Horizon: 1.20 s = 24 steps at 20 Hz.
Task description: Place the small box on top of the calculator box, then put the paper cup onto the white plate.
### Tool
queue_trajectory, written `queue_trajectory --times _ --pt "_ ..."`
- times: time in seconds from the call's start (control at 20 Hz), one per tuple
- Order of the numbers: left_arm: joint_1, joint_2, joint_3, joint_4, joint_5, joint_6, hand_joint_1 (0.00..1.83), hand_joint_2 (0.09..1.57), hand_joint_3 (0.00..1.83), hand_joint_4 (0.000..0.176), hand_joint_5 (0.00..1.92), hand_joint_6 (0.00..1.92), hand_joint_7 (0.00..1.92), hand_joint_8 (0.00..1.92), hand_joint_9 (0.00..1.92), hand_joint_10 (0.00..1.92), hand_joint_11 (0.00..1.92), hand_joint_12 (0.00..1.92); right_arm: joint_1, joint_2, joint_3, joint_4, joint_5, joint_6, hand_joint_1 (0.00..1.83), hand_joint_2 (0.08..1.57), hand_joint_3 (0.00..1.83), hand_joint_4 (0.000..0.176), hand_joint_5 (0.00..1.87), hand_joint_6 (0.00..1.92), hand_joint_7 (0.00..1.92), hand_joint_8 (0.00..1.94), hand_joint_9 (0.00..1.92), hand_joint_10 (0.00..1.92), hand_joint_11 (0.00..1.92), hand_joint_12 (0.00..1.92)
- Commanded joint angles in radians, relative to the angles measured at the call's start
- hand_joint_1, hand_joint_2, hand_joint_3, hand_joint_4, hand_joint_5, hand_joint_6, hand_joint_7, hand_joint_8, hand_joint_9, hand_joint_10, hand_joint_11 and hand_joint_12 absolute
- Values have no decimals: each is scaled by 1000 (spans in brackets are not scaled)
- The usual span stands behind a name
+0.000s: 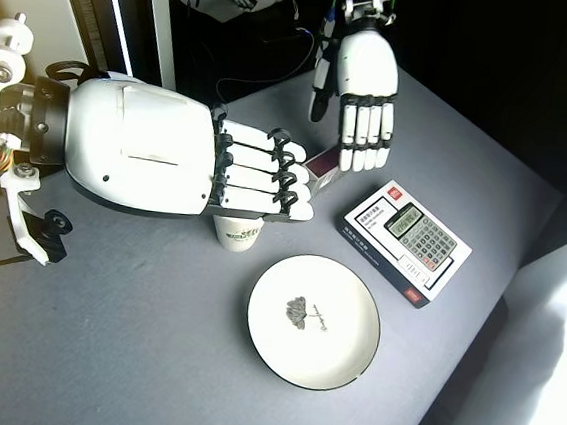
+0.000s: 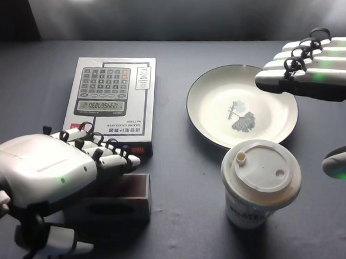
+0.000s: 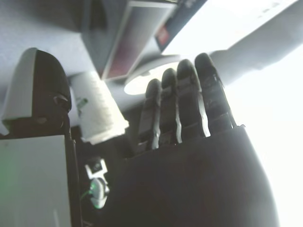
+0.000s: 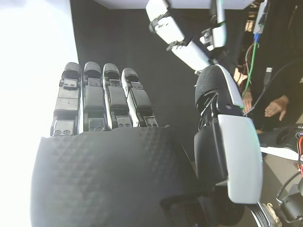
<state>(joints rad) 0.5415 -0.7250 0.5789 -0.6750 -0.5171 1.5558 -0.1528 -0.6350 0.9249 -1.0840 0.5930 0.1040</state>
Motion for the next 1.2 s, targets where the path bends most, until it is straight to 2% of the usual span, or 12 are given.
queue_trajectory --times 0.0,0.1,0.3,0.4,0.5,0.65,0.8,0.95,1.0,1.05,1.1,1.15 --pt "-1 0 8 19 -97 7 1053 1063 4 0 196 3 228 4 214 5 0 435 9 14 3 56 60 5 238 1228 0 0 46 13 24 7 28 10 41 21" --pt "3 -21 29 26 -100 7 991 1104 9 0 182 1 233 1 217 1 0 418 9 14 3 56 61 5 180 1245 3 0 5 0 0 0 0 0 2 1" --pt "4 -51 76 31 -100 7 1007 1125 4 0 153 0 200 0 169 1 0 270 9 14 3 56 67 5 228 1227 0 0 31 6 18 4 21 6 26 16" --pt "10 -62 91 26 -100 6 1041 1121 0 0 165 3 210 2 186 4 0 331 9 14 3 56 69 5 195 1229 0 0 24 1 7 1 10 1 13 14" --pt "16 -73 101 18 -100 6 1024 1150 6 0 179 5 225 4 204 5 0 376 9 14 3 56 69 5 245 1228 0 0 35 2 9 1 11 1 5 14" --pt "21 -84 107 7 -100 6 955 1235 14 0 166 0 223 1 197 0 0 327 9 14 3 56 70 5 216 1236 2 0 21 7 0 0 0 0 2 1" --pt "29 -96 108 -5 -100 7 1165 1179 1 0 394 3 438 3 405 10 42 689 9 14 3 56 71 5 207 1237 1 0 5 2 0 0 0 0 0 0" --pt "40 -105 109 -8 -100 7 1405 1194 0 0 667 10 791 18 746 36 265 782 9 14 2 56 72 5 241 1233 1 0 13 2 3 0 2 0 3 2" --pt "45 -109 110 -8 -100 7 1461 1169 0 0 747 15 849 872 742 1179 327 842 8 14 2 56 72 5 254 1227 0 0 27 7 11 4 11 4 19 10" --pt "49 -112 113 -8 -100 7 1364 1233 2 0 566 1147 821 1162 705 1483 377 882 8 14 2 56 72 5 230 1234 1 0 21 3 2 1 1 0 7 5" --pt "53 -117 116 -8 -100 7 1340 1261 0 0 515 1361 785 1295 679 1581 393 1016 8 14 2 56 72 5 248 1229 0 0 31 6 4 2 3 1 13 9" --pt "55 -121 119 -8 -100 7 1344 1244 0 0 562 1322 818 1265 707 1559 431 1079 8 14 2 56 72 5 242 1230 0 0 34 5 3 1 1 0 6 7"
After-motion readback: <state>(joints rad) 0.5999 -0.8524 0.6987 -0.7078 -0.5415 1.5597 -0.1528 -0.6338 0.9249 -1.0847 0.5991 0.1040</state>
